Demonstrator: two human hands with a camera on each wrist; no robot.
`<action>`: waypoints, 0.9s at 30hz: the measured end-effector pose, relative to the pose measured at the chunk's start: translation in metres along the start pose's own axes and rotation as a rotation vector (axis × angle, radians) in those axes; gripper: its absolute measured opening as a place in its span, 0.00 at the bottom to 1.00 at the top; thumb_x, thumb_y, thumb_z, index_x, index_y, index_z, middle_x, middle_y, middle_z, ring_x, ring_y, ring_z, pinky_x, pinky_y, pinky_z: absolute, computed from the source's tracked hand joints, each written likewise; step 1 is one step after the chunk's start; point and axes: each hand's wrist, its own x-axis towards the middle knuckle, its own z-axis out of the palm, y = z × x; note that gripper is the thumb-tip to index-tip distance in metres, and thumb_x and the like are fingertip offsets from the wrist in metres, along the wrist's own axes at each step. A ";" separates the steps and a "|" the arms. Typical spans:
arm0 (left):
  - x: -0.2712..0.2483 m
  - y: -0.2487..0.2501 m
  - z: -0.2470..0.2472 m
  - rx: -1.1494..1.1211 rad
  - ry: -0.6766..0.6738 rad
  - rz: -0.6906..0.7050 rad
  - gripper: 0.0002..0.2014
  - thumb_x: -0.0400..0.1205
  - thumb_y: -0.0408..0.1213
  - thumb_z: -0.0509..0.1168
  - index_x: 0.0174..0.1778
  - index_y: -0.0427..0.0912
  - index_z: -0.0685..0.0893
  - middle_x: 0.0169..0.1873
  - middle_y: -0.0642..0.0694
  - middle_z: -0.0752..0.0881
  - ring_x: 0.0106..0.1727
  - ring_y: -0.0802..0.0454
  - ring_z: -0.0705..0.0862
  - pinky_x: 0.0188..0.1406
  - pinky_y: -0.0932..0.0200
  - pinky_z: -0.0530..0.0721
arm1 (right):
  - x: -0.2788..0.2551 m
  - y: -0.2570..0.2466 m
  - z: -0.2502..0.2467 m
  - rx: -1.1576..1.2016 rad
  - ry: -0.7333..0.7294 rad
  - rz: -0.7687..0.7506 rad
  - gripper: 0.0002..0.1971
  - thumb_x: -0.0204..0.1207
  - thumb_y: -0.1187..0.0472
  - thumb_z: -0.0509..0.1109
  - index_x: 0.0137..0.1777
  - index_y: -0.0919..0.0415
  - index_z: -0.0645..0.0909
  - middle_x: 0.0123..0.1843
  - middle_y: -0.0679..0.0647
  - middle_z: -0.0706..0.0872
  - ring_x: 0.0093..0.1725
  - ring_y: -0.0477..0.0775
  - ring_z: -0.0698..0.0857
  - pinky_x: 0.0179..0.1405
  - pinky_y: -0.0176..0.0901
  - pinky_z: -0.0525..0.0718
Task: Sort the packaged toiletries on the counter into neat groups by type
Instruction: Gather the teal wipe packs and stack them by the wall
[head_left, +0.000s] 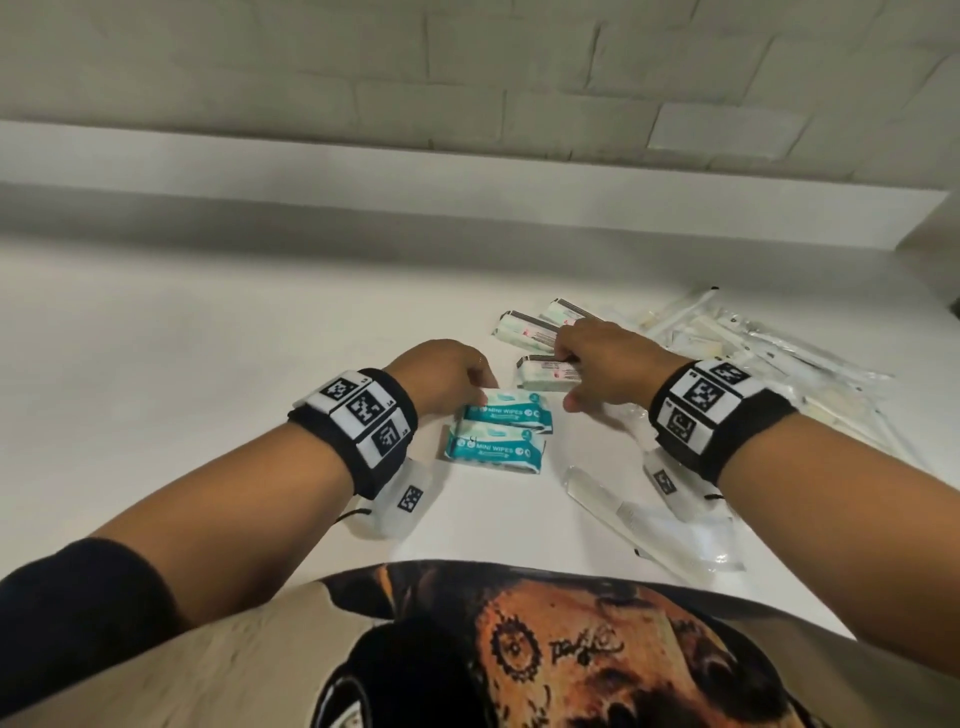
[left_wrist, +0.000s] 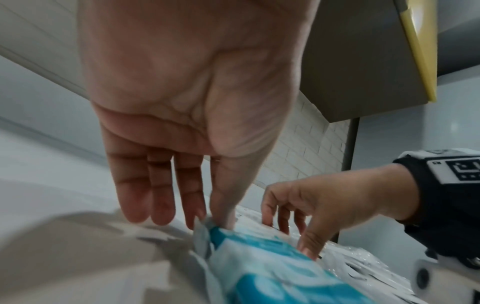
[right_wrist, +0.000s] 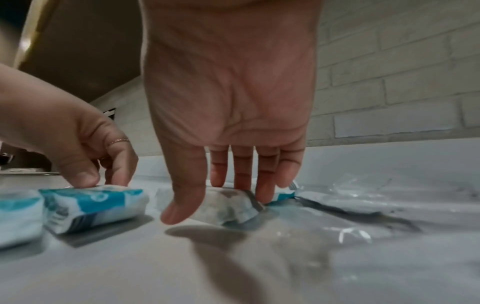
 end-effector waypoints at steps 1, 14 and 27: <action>0.002 -0.001 -0.002 0.004 0.018 -0.011 0.08 0.79 0.37 0.70 0.52 0.51 0.89 0.54 0.57 0.89 0.52 0.57 0.83 0.55 0.60 0.80 | 0.001 0.003 0.002 0.020 -0.019 0.030 0.23 0.63 0.49 0.82 0.50 0.47 0.72 0.49 0.46 0.79 0.48 0.52 0.77 0.44 0.46 0.78; 0.000 0.002 0.006 -0.143 0.071 0.013 0.07 0.78 0.33 0.71 0.43 0.51 0.90 0.43 0.58 0.88 0.45 0.61 0.82 0.44 0.66 0.77 | 0.004 0.005 -0.018 0.139 -0.009 0.175 0.14 0.84 0.57 0.60 0.57 0.63 0.85 0.53 0.59 0.89 0.46 0.56 0.85 0.44 0.46 0.83; 0.001 0.003 0.005 -0.024 0.159 0.067 0.15 0.73 0.34 0.75 0.54 0.52 0.84 0.54 0.51 0.76 0.54 0.52 0.80 0.51 0.61 0.77 | 0.018 -0.031 -0.014 0.087 -0.080 -0.052 0.19 0.72 0.58 0.77 0.64 0.52 0.84 0.60 0.47 0.87 0.56 0.50 0.83 0.53 0.41 0.79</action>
